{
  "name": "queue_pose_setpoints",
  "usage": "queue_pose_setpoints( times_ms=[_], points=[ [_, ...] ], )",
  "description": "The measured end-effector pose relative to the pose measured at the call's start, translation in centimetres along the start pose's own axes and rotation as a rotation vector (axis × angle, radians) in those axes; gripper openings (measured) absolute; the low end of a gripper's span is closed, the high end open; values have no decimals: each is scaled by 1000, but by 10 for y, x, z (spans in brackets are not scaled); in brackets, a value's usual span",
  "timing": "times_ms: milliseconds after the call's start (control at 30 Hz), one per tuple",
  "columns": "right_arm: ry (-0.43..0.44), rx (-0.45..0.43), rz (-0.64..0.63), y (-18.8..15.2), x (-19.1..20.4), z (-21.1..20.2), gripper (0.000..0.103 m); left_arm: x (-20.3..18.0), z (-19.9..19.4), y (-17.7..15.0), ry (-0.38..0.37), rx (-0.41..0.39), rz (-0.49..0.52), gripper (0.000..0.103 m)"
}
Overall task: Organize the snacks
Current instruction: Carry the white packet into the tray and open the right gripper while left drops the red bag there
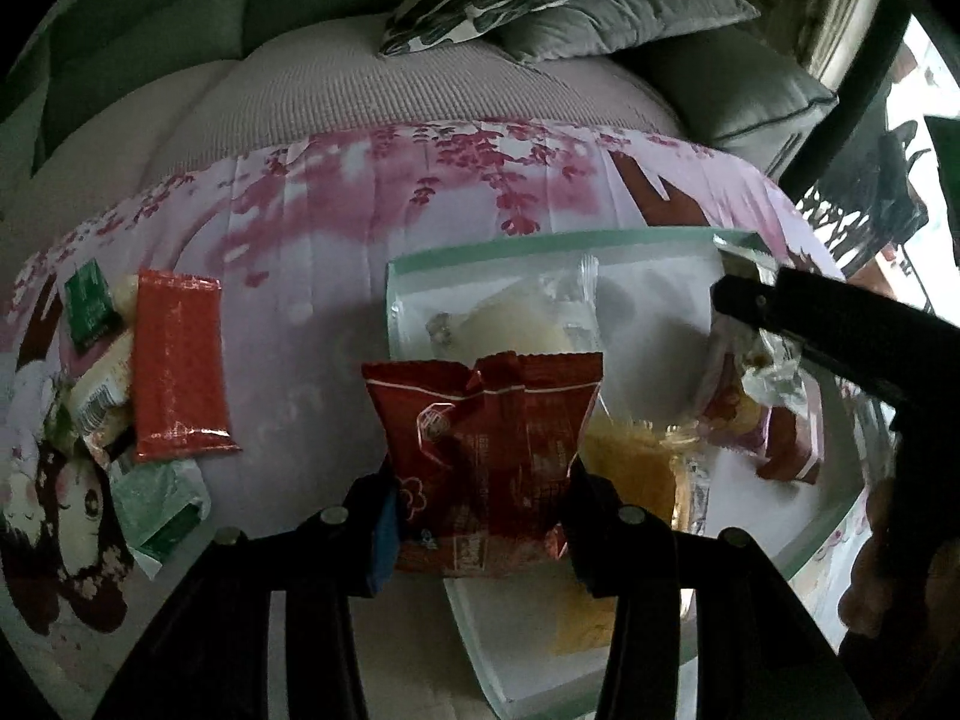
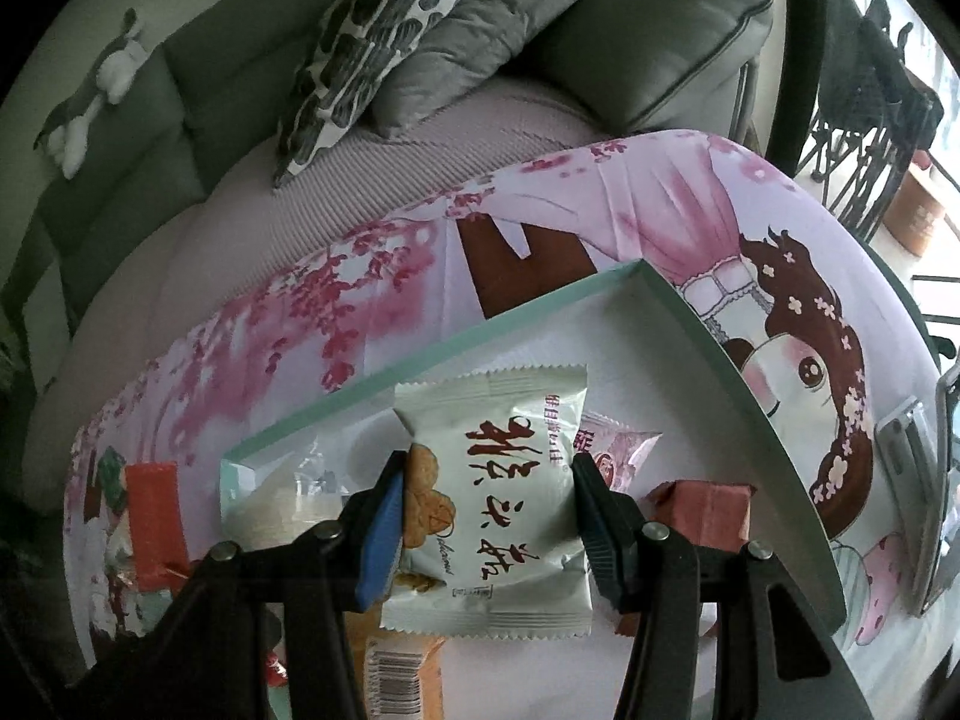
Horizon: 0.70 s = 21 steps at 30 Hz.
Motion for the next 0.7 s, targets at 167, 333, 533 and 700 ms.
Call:
queue_pose_setpoints(
  times_ms=[167,333,533,700],
  points=[
    [4,13,-5,0,-1,5,56,-4,0,-3,21,15,17,47],
    [22,29,-13,-3,4,11,56,-9,1,-13,31,33,37,47],
    [30,34,-42,-5,10,18,56,-15,5,-20,38,51,67,48],
    [22,27,-66,-5,12,19,56,-17,11,-23,43,70,75,48]
  ],
)
Point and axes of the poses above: each gripper's, at about its wrist camera, not at the fingertips, and z roughly the way its jaws point, x to its left, y to its top, the point moved 9 cm from there along z, roughly the way its jaws point, and after that the axes turned 5 degrees about -y, right-handed, at the moved point
